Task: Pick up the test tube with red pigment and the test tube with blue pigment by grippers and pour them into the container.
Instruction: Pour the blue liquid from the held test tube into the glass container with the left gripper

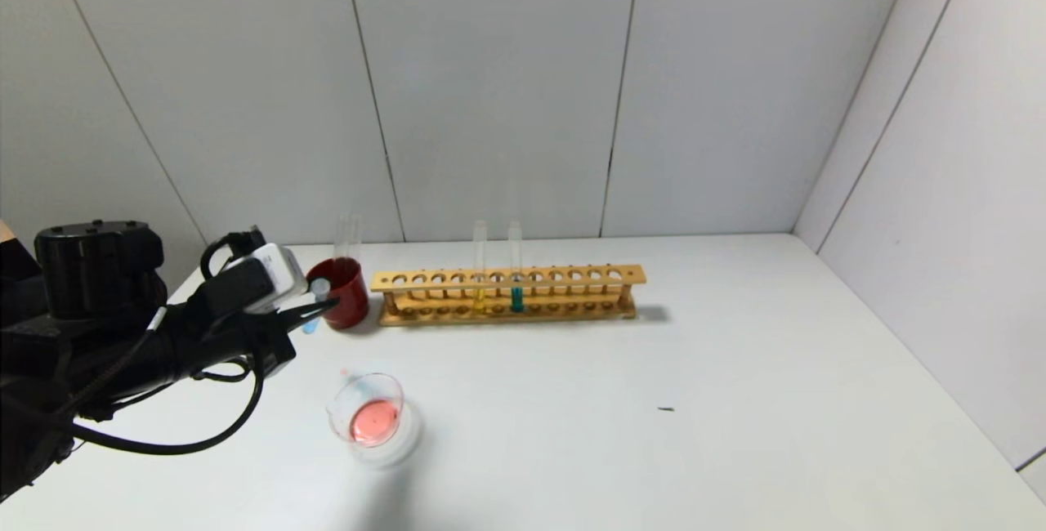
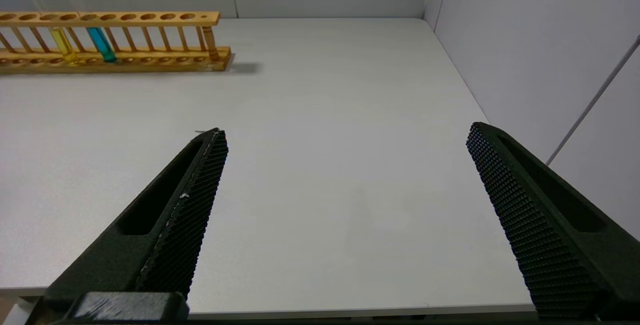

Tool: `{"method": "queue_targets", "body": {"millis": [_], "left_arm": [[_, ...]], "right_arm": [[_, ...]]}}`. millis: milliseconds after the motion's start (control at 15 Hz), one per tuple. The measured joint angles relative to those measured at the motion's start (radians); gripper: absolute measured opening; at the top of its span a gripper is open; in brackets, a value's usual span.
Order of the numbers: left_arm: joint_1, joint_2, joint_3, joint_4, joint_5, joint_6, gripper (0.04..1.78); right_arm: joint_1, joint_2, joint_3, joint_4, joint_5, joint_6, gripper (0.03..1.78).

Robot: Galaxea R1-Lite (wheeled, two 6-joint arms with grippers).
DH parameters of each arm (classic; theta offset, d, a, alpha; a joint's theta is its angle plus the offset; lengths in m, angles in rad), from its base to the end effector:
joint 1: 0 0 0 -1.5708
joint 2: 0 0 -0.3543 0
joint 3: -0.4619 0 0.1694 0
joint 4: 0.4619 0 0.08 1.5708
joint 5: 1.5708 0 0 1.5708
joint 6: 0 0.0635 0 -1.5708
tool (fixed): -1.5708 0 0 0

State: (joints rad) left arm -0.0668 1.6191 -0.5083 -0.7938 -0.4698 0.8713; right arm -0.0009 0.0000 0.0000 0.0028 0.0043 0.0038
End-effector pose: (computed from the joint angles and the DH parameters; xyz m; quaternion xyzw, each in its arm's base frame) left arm 0.2793 -0.0475 0.2089 0.3732 0.0297 -0.3026 0.8765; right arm -0.0592 0.0003 0.0751 0.0019 0.0014 0.0017 1.0000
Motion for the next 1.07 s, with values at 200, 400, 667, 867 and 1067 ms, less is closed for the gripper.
{"method": "queue_targets", "body": {"millis": [200, 400, 667, 867, 1067], "left_arm": [[0.011, 0.003, 0.051, -0.036, -0.014, 0.129, 0.3], [0.018, 0.004, 0.057, -0.037, -0.006, 0.195, 0.3], [0.065, 0.019, 0.06, -0.033, -0.014, 0.387, 0.3], [0.08, 0.024, 0.061, -0.021, -0.049, 0.534, 0.3], [0.07, 0.026, 0.053, -0.023, -0.05, 0.615, 0.3]], "right_arm": [[0.0, 0.0, 0.0, 0.0, 0.0, 0.0, 1.75], [0.0, 0.0, 0.0, 0.0, 0.0, 0.0, 1.75], [0.0, 0.0, 0.0, 0.0, 0.0, 0.0, 1.75], [0.0, 0.0, 0.0, 0.0, 0.0, 0.0, 1.75], [0.0, 0.0, 0.0, 0.0, 0.0, 0.0, 1.75]]}}
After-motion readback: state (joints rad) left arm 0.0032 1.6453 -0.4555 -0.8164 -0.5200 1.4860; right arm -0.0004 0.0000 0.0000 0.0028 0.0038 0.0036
